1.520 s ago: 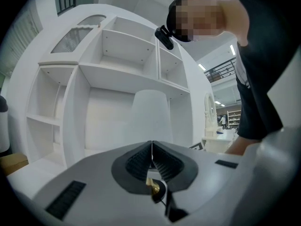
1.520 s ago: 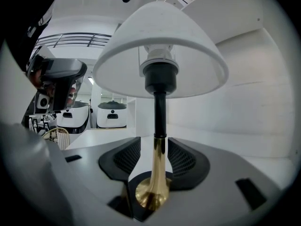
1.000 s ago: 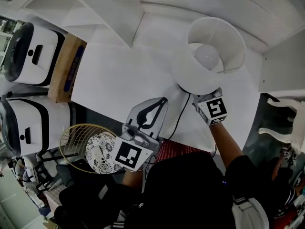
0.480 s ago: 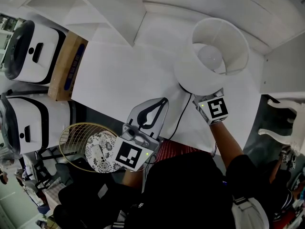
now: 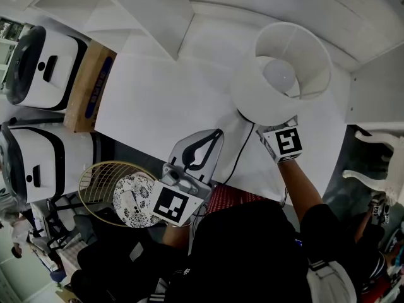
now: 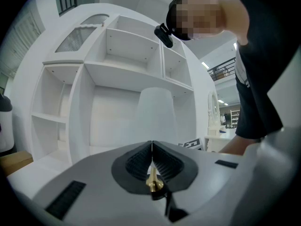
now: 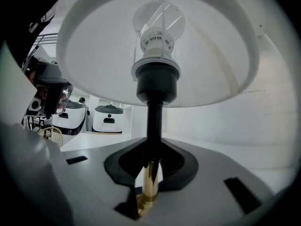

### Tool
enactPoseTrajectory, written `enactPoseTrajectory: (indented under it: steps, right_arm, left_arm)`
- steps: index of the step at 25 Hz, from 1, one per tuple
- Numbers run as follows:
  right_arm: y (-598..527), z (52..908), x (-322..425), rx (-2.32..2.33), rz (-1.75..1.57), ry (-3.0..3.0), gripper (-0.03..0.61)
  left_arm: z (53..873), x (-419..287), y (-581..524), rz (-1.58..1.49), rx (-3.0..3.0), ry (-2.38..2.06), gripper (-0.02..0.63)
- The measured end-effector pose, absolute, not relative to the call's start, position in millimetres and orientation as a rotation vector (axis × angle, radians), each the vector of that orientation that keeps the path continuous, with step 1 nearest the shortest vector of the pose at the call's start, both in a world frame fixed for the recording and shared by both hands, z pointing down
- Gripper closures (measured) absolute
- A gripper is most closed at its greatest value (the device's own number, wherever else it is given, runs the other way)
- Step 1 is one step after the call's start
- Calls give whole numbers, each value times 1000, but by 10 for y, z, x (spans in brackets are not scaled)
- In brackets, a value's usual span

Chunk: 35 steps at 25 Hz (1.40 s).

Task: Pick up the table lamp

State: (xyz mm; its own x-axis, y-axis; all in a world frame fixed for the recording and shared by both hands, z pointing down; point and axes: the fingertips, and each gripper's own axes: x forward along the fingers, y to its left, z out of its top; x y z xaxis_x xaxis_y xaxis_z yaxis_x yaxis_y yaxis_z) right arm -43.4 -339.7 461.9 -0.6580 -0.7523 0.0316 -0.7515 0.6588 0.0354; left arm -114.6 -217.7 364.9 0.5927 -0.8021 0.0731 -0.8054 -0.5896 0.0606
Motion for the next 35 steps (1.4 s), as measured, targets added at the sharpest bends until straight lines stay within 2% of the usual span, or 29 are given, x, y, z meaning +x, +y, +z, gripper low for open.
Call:
enactPoseTrajectory:
  steps: [6, 35]
  right_arm:
    - [-3443, 4486, -490, 1287, -81, -2843, 545]
    - [-3434, 4410, -474, 1327, -40, -2862, 552]
  left_arm:
    - [3660, -1181, -2168, 65, 2712, -1391, 600]
    - [3716, -1193, -2182, 98, 2709, -1395, 601]
